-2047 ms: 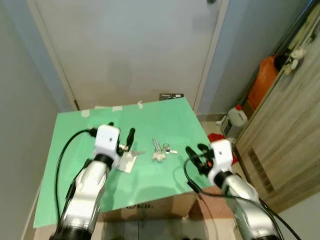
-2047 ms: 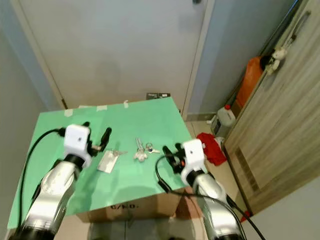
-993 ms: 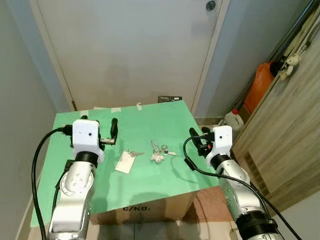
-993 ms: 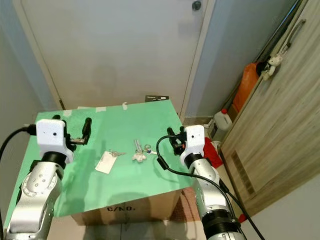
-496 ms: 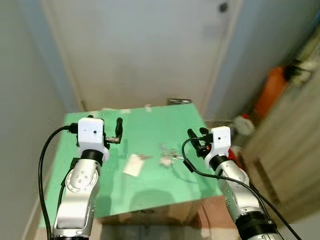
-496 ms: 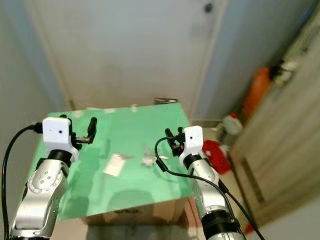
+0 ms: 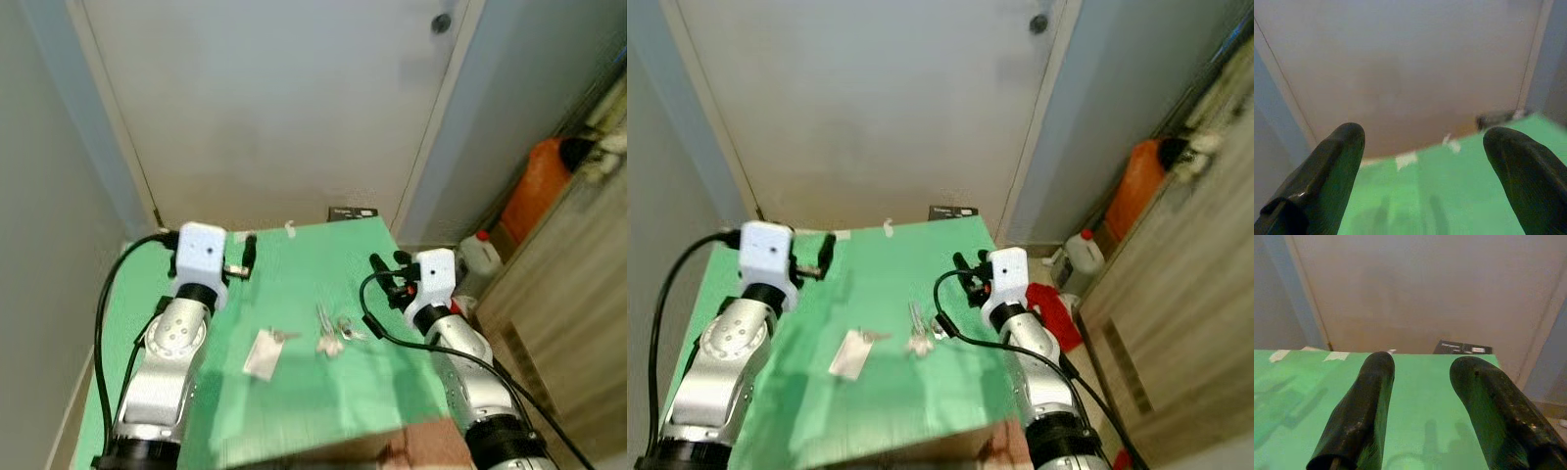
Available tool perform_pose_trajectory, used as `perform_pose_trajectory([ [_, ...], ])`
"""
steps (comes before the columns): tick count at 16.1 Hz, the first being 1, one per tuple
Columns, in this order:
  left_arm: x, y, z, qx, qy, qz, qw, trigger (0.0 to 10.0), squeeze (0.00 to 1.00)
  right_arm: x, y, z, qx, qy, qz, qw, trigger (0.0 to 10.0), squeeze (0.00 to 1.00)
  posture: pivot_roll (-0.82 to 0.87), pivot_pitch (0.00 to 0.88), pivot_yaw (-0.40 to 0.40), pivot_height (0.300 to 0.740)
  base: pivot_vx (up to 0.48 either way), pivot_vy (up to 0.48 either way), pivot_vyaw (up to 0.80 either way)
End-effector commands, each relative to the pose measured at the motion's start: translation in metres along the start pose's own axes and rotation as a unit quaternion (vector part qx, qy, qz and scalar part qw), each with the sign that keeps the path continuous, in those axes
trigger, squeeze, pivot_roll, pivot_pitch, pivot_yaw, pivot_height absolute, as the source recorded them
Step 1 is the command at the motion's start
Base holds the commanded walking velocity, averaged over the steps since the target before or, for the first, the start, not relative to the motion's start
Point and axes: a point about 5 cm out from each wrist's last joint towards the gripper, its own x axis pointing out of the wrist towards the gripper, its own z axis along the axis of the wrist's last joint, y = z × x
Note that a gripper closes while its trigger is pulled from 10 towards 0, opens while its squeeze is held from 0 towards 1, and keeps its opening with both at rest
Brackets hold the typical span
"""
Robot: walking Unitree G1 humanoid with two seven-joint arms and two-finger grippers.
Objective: Hang keys on a hook
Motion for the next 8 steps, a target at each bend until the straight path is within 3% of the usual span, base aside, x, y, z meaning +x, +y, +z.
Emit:
perform_pose_trajectory([
  [1,0.004,0.003,0.001,0.002,0.007,0.000,1.000,10.0,0.00,0.000,0.000,-0.001,0.002,0.000,0.003,1.000,10.0,0.00,0.08,0.000,-0.024,0.740,0.000,0.000,0.00],
  [8,0.023,0.012,0.002,0.017,0.003,-0.021,1.000,10.0,0.00,-0.004,0.006,-0.005,0.004,0.001,0.000,1.000,10.0,0.00,0.06,0.000,-0.007,0.740,0.000,0.000,0.00],
])
